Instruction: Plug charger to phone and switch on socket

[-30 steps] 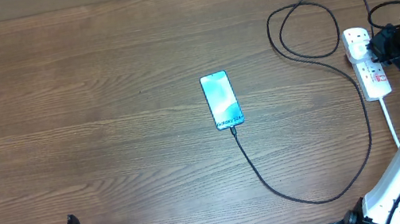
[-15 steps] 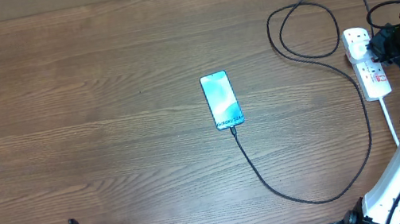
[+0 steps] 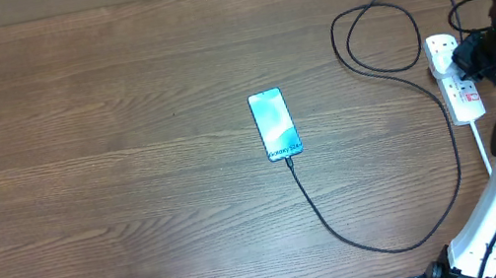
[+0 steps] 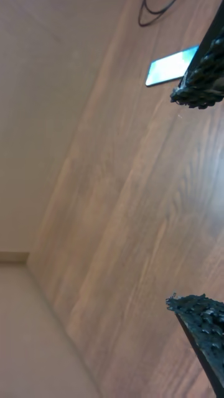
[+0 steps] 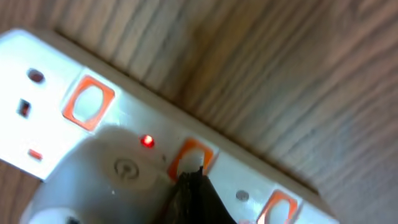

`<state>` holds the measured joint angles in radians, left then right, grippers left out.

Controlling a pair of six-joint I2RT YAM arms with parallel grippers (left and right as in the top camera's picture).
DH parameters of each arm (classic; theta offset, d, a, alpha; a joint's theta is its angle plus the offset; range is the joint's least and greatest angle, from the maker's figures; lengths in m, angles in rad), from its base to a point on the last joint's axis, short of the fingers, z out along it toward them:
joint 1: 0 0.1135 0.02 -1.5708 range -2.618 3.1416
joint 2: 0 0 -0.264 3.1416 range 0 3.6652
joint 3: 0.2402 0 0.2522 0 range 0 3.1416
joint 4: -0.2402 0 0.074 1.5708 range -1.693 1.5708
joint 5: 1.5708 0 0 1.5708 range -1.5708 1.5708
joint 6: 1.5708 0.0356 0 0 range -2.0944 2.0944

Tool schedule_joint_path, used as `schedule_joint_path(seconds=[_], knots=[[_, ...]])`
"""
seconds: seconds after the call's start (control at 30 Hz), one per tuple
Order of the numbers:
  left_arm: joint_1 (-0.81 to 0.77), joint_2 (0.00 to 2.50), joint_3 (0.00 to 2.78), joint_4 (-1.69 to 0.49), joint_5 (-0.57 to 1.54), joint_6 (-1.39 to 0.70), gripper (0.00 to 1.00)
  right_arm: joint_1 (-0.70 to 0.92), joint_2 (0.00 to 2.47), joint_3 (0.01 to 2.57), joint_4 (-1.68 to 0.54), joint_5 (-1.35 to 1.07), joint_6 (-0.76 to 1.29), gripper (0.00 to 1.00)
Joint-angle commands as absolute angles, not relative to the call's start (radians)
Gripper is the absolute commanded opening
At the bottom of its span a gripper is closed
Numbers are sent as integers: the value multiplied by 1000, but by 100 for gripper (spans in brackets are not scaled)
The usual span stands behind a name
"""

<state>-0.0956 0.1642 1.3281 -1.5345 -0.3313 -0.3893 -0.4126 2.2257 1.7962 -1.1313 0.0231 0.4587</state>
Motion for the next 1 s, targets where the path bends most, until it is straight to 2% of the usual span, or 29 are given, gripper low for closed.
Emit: schedule_joint_path(seconds=[0.0,0.3,0.57,0.7,0.97], knots=[[-88,138,1328,-1574,-343,-397,100,-377,2244,1870,-1180,22,471,4],[-88,71,1328,-1643,-343,-397,99,-377,2076,1915,-1282,89,502,4],[-77,5,1338,-1647,-344,-400,99,-377,1731,1916,-1288,57,558,4],[-66,5,1337,-1646,-343,-400,100,-377,1504,1920,-1215,-35,558,4],[-21,5,1337,-1648,-343,-400,100,-377,1103,1920,-927,-176,605,4]])
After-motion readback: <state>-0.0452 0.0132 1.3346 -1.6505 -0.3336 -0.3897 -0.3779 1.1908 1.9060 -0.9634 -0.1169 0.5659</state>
